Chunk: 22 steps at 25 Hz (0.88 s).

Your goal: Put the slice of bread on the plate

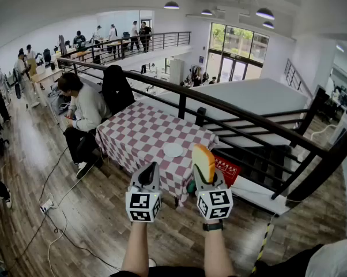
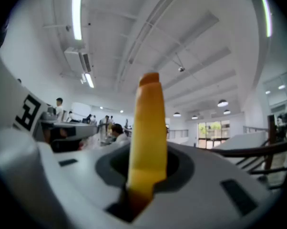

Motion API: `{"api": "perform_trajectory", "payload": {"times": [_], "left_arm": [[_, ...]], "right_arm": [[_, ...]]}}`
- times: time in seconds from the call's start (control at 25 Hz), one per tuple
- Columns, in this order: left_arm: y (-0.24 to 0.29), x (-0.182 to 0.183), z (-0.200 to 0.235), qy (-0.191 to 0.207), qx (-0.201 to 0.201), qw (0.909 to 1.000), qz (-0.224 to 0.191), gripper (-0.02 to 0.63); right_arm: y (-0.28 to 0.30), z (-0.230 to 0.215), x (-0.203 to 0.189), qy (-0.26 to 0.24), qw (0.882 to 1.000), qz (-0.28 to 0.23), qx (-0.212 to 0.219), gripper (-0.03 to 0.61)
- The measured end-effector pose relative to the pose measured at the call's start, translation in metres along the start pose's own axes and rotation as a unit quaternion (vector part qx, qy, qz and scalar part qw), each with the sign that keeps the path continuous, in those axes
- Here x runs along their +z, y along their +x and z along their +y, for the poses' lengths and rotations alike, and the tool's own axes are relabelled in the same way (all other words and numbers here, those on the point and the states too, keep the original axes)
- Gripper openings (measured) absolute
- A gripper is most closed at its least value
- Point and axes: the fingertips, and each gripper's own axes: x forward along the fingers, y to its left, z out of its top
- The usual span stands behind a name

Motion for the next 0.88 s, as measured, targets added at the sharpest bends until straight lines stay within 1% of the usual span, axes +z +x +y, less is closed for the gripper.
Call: {"api": "perform_trajectory", "payload": {"times": [0.12, 0.28, 0.48, 0.56, 0.68, 0.76, 0.84, 0.88], "left_arm": [[0.001, -0.004, 0.003, 0.001, -0.01, 0.9999, 0.004, 0.015], [0.0, -0.013, 0.016, -0.015, -0.024, 0.9996, 0.005, 0.015], [0.001, -0.029, 0.048, -0.018, -0.017, 0.9995, 0.02, 0.015], [-0.001, -0.034, 0.063, -0.015, -0.023, 0.9993, 0.024, 0.015], [-0.009, -0.036, 0.075, -0.034, -0.044, 0.9983, 0.016, 0.016], [-0.011, -0.034, 0.068, -0.044, -0.055, 0.9975, 0.01, 0.015], [-0.008, -0.036, 0.065, -0.041, -0.056, 0.9975, 0.014, 0.015], [-0.005, -0.039, 0.071, -0.032, -0.055, 0.9978, 0.02, 0.017]], "right_arm": [[0.009, 0.012, -0.002, -0.003, 1.0, 0.006, 0.003, 0.098], [0.025, 0.037, -0.003, -0.016, 1.0, 0.01, 0.002, 0.098], [0.05, 0.062, -0.01, -0.014, 1.0, 0.0, -0.023, 0.098], [0.062, 0.075, -0.013, -0.004, 1.0, 0.0, -0.031, 0.098], [0.073, 0.098, -0.016, 0.021, 1.0, 0.004, -0.017, 0.098], [0.071, 0.101, -0.014, 0.02, 1.0, 0.004, -0.008, 0.098], [0.073, 0.099, -0.012, 0.012, 1.0, 0.007, -0.008, 0.098], [0.08, 0.102, -0.012, 0.013, 1.0, 0.012, -0.009, 0.1]]}}
